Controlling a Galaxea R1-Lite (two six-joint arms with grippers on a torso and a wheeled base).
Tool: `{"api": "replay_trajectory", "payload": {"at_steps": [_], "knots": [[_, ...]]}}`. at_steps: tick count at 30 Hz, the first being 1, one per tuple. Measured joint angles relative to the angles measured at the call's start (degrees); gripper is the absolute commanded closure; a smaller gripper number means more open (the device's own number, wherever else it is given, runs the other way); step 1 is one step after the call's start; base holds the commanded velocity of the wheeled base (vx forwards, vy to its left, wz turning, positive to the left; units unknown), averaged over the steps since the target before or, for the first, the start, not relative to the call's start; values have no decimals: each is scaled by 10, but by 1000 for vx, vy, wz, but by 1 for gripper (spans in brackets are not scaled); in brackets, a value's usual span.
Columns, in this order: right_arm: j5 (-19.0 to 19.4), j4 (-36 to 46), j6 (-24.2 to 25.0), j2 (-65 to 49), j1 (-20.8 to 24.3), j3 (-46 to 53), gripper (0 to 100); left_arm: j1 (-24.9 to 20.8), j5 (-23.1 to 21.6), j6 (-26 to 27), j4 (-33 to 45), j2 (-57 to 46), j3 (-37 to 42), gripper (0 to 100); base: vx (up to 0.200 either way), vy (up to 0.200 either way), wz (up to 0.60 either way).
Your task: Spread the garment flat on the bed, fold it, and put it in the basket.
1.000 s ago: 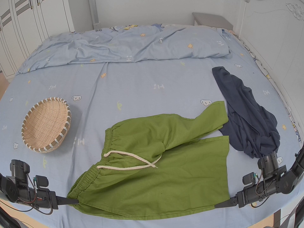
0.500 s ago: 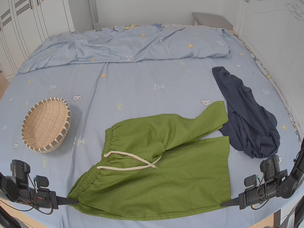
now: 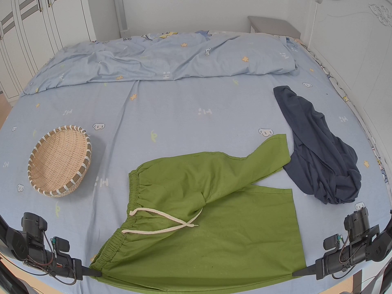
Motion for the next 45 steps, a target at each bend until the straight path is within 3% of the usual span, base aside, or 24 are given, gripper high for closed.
{"api": "replay_trajectory", "payload": {"at_steps": [3,13,20,33,34,36,37,45], "knots": [[-5,12,0,-9,-1,1,100,-10,26,11,1,16,4,100,0,0,0],[-6,19,-3,-5,6,1,100,-10,40,13,5,32,6,100,0,0,0],[-5,47,-6,-3,7,1,100,-9,114,15,3,32,12,100,0,0,0],[-7,47,-7,-1,14,1,100,-18,118,14,4,26,17,100,0,0,0],[-7,46,-7,-1,15,1,0,-18,118,14,4,25,17,100,0,0,0],[-6,45,-7,-1,18,1,0,-19,118,14,4,24,18,100,0,0,0],[-6,45,-7,-1,19,1,0,-19,118,14,4,23,19,0,0,0,0],[-3,45,-6,-1,22,1,0,-19,116,14,4,13,22,0,0,0,0]]}}
